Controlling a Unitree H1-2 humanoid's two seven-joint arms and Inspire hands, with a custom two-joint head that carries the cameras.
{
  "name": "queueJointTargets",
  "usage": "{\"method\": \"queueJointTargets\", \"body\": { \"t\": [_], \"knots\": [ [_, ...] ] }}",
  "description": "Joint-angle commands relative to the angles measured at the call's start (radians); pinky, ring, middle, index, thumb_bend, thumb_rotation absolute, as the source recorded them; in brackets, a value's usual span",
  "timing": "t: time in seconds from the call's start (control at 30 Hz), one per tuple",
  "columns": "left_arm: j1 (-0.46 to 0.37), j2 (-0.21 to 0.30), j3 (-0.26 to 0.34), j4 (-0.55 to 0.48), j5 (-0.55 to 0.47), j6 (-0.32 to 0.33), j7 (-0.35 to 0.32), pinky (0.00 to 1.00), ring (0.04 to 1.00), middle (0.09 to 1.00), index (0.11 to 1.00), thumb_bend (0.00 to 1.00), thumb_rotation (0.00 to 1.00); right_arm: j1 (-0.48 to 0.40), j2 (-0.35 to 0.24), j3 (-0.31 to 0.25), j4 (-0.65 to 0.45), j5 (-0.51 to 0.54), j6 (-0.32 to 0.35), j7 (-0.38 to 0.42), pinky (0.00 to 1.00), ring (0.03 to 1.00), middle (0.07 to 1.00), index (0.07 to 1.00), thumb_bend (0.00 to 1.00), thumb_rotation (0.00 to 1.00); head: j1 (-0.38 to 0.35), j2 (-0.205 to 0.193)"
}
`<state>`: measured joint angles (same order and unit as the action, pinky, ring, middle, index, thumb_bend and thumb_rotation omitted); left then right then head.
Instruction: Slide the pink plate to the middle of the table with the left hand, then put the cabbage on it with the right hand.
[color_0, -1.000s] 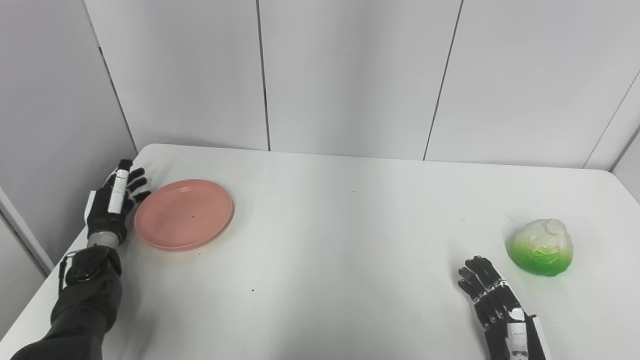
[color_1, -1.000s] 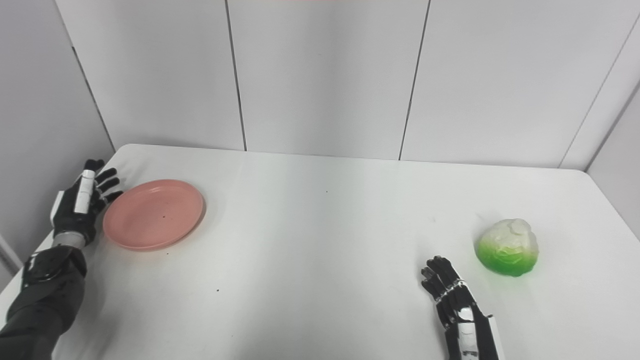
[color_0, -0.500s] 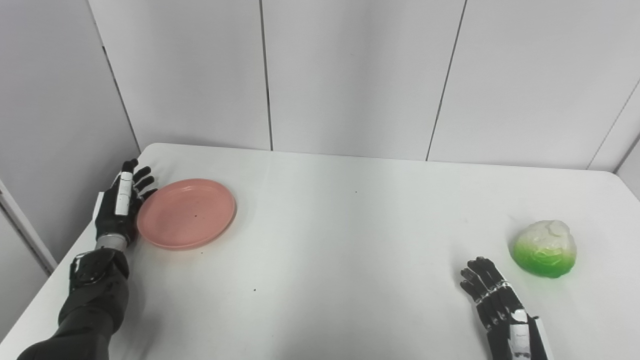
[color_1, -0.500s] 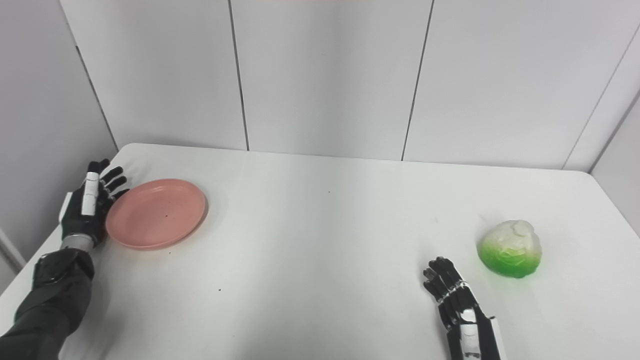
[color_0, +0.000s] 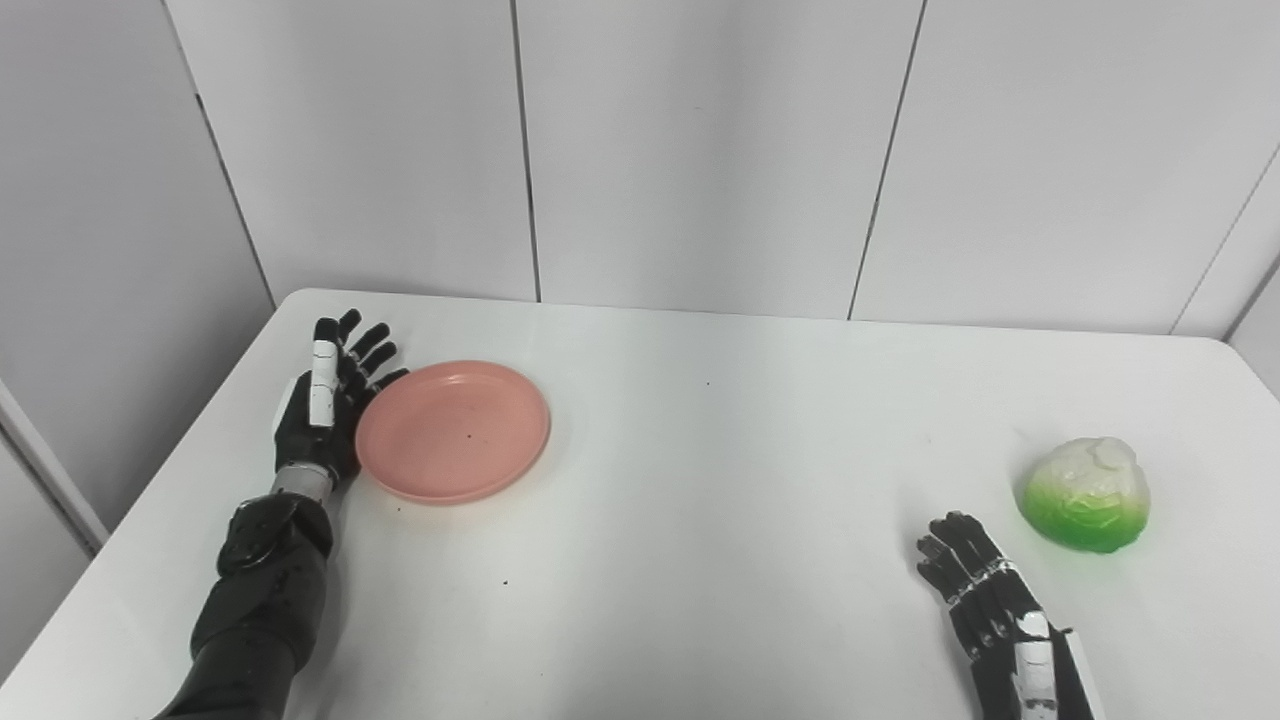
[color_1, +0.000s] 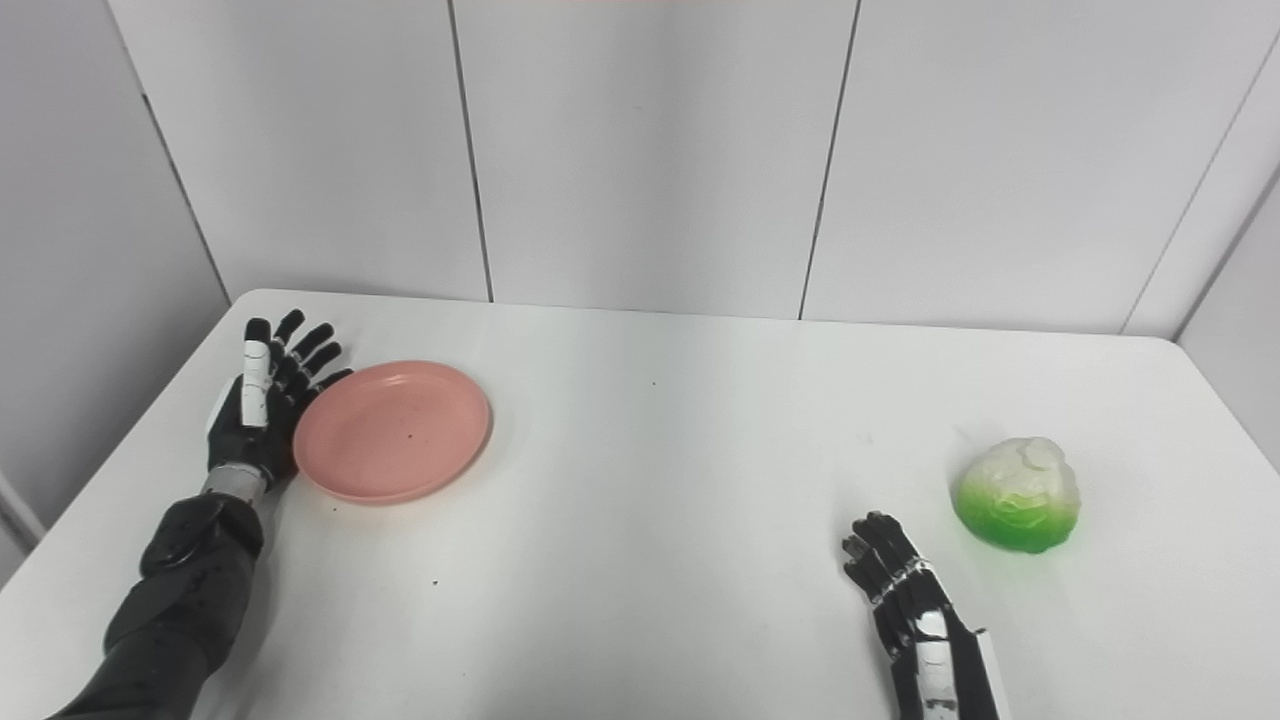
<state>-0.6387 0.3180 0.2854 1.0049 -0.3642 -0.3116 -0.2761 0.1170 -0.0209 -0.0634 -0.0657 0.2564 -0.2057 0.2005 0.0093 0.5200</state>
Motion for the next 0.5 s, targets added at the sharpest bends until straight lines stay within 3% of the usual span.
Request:
{"method": "queueJointTargets", "body": {
  "t": [0.0, 0.23, 0.47],
  "knots": [
    [-0.010, 0.001, -0.020, -0.025, 0.018, 0.004, -0.030, 0.71, 0.882, 0.874, 0.926, 1.00, 0.88, 0.053, -0.009, 0.003, -0.003, -0.013, 0.049, -0.018, 0.89, 0.859, 0.866, 0.844, 0.90, 0.92, -0.003, 0.002],
    [-0.003, -0.028, -0.079, -0.056, 0.049, 0.014, -0.033, 0.67, 0.869, 0.860, 0.919, 1.00, 0.86, 0.054, 0.000, 0.013, -0.013, -0.014, 0.059, -0.028, 0.89, 0.855, 0.861, 0.837, 0.89, 0.91, -0.013, 0.005],
    [-0.008, -0.063, -0.115, -0.054, 0.069, 0.021, -0.023, 0.74, 0.888, 0.879, 0.943, 1.00, 0.88, 0.055, 0.012, 0.026, -0.026, -0.034, 0.071, -0.046, 0.88, 0.854, 0.861, 0.839, 0.90, 0.91, -0.049, 0.014]
  ]
}}
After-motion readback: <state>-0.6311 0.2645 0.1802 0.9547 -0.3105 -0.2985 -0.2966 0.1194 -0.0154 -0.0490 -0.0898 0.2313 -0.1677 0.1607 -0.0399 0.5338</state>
